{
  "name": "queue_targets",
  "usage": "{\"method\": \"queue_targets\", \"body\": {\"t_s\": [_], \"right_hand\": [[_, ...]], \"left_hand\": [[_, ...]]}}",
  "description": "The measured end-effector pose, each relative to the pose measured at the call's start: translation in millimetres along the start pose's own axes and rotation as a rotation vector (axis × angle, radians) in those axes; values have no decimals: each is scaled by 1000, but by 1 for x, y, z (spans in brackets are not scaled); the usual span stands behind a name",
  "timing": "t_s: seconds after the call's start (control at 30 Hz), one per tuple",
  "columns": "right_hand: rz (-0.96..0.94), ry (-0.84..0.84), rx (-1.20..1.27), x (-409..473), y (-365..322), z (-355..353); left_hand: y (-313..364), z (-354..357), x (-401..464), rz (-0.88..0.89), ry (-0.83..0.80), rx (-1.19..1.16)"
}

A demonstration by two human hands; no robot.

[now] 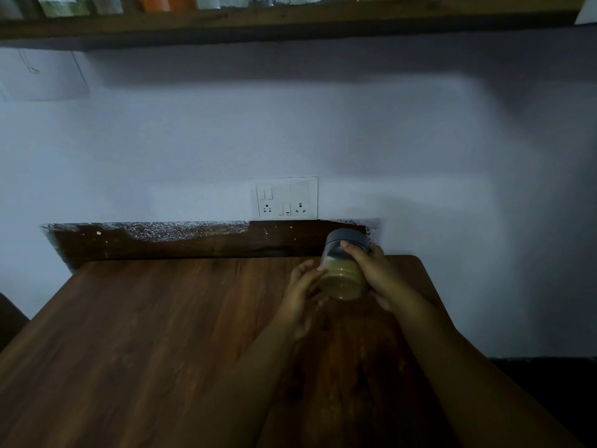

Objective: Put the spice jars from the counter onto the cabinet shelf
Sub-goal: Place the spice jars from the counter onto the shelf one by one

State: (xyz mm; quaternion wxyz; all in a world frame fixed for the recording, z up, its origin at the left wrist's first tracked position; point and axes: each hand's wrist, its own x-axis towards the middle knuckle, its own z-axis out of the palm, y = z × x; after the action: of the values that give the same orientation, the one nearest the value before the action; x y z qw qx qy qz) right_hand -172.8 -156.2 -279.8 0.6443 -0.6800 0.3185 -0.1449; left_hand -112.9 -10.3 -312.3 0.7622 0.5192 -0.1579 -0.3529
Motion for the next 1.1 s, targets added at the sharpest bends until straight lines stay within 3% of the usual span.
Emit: {"method": "queue_targets", "body": {"t_s": [0.07,0.17,0.23,0.33,0.5,0.57,0.7,0.77,0.87,1.1], "right_hand": [[34,-7,142,6,2,4],[-35,45,-21,14,6,5],[-71,10,-66,16,7,2],[-29,-68,146,21,12,2],[85,-113,473,24,13,6],[79,-147,439,19,9,0],[20,-274,230,14,6,-14],[-75,-297,136,11,6,-17],[-197,-280,69,12,5,-23],[-301,-222,76,10,-7,-29]], "left_hand": [[3,-1,5,-40,-37,-23],[5,4,6,-41,-94,49],[5,7,7,92,-36,239],[2,4,15,321,47,555],[8,6,21,13,-65,306],[7,8,23,30,-96,366],[7,14,23,230,21,551],[10,14,26,316,-32,668],[21,15,27,303,-193,754],[39,23,32,335,-221,755]]}}
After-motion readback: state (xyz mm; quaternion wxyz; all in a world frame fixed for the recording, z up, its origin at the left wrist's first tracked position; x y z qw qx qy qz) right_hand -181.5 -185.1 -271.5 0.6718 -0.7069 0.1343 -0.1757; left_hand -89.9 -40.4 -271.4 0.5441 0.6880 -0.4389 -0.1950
